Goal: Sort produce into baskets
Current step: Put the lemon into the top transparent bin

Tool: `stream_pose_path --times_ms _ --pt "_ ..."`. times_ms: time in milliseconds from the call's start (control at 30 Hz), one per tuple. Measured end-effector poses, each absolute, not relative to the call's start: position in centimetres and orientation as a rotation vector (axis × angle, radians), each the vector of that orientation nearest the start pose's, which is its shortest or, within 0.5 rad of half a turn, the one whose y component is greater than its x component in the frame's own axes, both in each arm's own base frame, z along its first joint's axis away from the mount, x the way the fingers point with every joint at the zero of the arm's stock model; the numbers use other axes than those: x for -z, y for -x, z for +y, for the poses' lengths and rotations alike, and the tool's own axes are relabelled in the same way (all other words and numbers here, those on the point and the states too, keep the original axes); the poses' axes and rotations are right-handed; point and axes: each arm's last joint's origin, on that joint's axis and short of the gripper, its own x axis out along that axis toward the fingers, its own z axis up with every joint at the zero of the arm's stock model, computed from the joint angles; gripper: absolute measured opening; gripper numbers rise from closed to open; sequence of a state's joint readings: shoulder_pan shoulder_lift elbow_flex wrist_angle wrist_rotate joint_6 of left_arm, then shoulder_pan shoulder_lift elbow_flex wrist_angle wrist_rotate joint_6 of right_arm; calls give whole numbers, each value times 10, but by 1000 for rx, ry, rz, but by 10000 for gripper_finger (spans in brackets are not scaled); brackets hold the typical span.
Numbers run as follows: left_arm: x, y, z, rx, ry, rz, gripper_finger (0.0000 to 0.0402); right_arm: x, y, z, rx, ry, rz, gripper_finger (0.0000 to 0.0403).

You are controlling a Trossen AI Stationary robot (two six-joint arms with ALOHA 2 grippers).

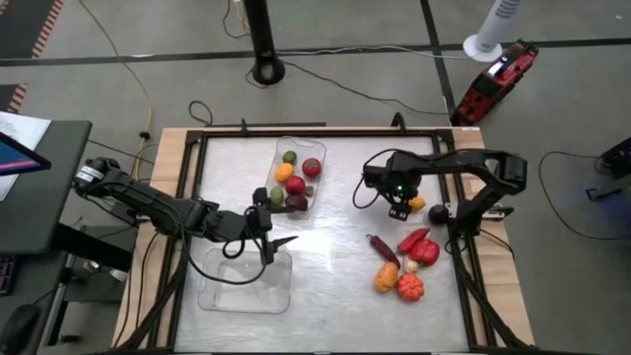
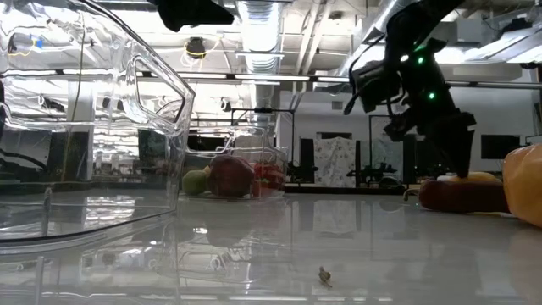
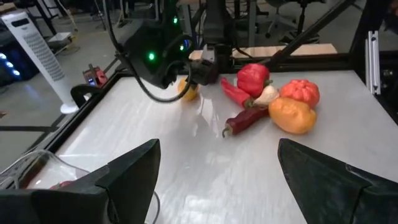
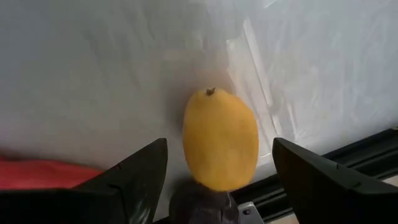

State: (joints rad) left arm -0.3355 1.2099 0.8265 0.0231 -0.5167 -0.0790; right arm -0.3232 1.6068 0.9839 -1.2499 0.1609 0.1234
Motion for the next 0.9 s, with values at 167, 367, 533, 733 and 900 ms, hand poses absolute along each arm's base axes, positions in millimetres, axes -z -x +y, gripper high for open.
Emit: stream_pose_path --times_ms 167,367,533,733,900 --pt "-280 -252 -73 -197 -70 345 313 -161 -218 -87 450 -248 1952 315" --pt "-279 -252 -73 -200 -64 350 313 -136 -212 -89 441 -291 2095 314" --pt "-279 -252 -73 -201 -58 350 313 -128 -211 -88 439 -292 2122 285" --pt "-282 -249 -72 -205 -59 336 313 -141 -216 -87 460 -255 2041 250" --pt "-297 -235 -71 -217 -51 282 313 -176 -237 -78 448 -203 1796 256"
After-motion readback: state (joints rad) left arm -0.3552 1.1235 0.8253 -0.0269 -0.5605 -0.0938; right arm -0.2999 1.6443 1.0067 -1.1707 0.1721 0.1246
